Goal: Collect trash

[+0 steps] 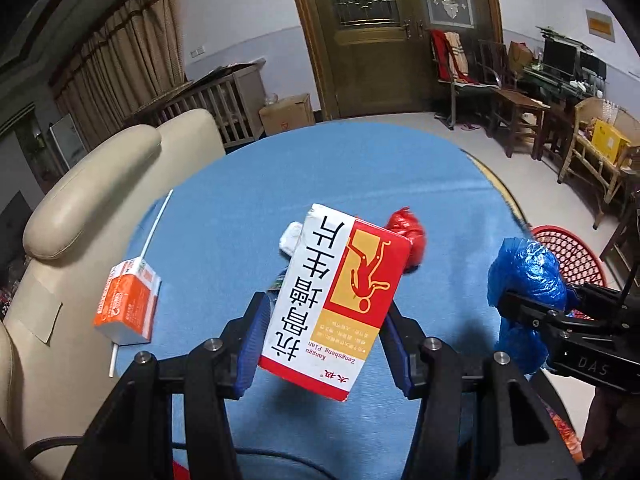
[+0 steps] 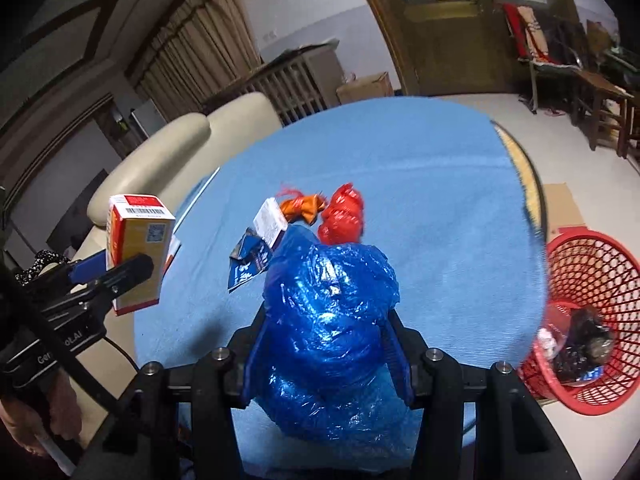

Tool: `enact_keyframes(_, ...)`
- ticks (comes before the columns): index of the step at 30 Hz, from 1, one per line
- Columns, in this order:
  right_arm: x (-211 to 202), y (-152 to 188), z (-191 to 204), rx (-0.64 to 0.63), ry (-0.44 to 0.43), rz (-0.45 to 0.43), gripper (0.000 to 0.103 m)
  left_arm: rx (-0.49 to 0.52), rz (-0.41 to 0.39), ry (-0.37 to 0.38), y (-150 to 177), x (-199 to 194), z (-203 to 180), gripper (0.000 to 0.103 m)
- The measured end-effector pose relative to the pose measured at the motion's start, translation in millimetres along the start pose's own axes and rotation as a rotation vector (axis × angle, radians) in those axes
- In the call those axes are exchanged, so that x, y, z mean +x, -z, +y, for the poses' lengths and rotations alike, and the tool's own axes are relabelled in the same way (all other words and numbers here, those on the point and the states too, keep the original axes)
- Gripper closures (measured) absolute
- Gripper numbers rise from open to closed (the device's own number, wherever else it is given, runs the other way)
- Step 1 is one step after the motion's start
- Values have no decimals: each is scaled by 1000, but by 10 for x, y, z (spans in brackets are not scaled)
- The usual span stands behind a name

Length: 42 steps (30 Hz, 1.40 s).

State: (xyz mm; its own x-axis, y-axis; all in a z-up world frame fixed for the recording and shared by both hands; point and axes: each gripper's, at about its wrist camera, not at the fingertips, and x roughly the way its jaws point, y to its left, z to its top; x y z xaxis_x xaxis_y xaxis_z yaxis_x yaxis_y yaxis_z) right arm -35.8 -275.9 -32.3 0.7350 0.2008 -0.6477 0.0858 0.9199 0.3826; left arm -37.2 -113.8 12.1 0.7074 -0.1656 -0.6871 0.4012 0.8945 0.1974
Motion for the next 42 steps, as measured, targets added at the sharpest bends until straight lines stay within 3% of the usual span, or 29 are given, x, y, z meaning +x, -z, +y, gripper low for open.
enact_keyframes(9, -302, -8, -229, 32, 36, -63, 49, 68, -8, 30, -84, 9, -370, 47)
enact_keyframes(26, -452, 57, -389, 78, 46, -87, 49, 153, -17, 40, -155, 39, -740, 47)
enact_keyframes(29, -473, 56, -398, 86, 50, -91, 49, 161, -14, 44, -164, 44, -757, 52)
enact_keyframes(42, -417, 48, -411, 103, 59, -83, 49, 161, 17, 51, -170, 153, -753, 53)
